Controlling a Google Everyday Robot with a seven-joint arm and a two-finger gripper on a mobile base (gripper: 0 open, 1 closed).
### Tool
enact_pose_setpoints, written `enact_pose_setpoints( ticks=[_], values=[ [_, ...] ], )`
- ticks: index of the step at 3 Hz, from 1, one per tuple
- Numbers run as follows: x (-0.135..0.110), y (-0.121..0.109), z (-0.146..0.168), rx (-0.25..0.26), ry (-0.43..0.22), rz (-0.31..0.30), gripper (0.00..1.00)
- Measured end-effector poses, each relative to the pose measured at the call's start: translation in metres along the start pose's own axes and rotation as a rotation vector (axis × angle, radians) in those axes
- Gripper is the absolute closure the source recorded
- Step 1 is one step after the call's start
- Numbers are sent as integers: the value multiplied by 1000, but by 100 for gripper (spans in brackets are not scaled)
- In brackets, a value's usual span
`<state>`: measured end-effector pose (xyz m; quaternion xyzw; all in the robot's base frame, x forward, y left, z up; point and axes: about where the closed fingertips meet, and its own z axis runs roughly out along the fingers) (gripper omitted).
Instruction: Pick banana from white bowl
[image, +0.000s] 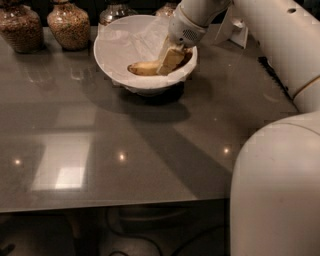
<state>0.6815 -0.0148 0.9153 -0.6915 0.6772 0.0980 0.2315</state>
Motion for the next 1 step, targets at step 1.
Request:
enact_pose_setpoints(
  ticks=[1],
  values=[
    [-9,16,-46,90,-101,-31,100]
  ],
)
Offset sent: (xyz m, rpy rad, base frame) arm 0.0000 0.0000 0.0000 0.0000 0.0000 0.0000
